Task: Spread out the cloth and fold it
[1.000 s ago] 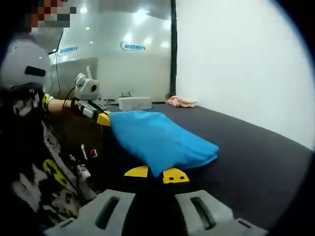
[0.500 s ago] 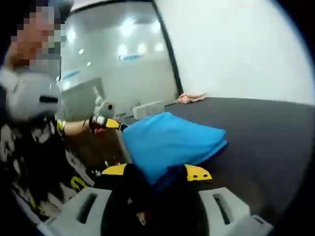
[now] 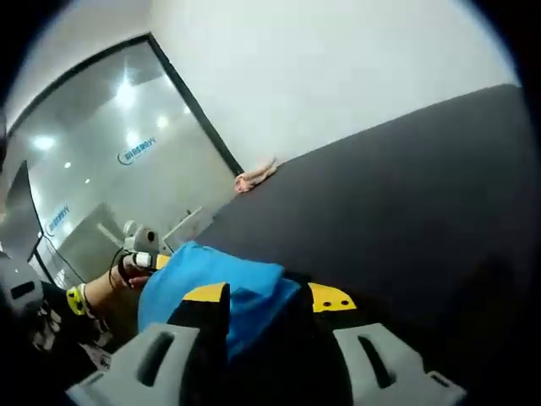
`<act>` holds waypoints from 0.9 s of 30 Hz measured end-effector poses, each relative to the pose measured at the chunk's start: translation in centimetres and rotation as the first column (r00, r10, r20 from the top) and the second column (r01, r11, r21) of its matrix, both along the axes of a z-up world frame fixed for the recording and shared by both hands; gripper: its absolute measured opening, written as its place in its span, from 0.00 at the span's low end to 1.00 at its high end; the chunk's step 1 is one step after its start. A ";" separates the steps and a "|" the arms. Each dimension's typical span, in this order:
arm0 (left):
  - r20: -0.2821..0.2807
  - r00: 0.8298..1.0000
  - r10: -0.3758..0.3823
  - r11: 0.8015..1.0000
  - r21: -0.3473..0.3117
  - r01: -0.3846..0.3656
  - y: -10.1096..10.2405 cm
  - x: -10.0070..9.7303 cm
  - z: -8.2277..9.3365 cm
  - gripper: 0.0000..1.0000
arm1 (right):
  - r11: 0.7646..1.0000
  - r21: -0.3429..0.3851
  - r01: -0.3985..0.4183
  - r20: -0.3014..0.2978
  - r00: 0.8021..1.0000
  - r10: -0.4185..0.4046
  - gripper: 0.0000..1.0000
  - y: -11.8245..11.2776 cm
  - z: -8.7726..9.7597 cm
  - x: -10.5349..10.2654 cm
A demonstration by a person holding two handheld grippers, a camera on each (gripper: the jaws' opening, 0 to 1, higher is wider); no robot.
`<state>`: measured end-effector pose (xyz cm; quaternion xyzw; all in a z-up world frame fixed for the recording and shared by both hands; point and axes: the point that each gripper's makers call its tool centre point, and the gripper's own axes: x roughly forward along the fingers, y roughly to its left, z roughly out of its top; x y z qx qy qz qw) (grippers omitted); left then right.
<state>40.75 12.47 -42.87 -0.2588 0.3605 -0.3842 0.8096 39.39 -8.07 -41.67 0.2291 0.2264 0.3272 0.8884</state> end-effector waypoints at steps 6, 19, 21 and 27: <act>-0.002 0.999 0.053 0.996 -0.065 -0.053 1.6 0.5 2.0 0.22 | 0.998 -0.039 -0.041 0.037 0.998 0.043 0.32 1.5 0.0 -0.5; 0.053 0.999 0.010 0.999 0.049 -0.013 0.3 0.0 -0.8 0.01 | 0.992 -0.115 -0.054 0.068 0.996 0.062 0.07 1.8 -0.8 -0.3; 0.038 0.999 0.018 1.000 -0.008 -0.018 0.0 0.0 -0.4 0.00 | 0.993 -0.106 -0.057 0.076 0.995 0.066 0.04 1.7 -0.5 -0.2; 0.091 0.996 -0.005 0.996 -0.092 0.014 -1.8 0.2 2.9 0.00 | 0.996 -0.069 -0.060 0.172 0.983 0.071 0.03 1.2 2.2 0.1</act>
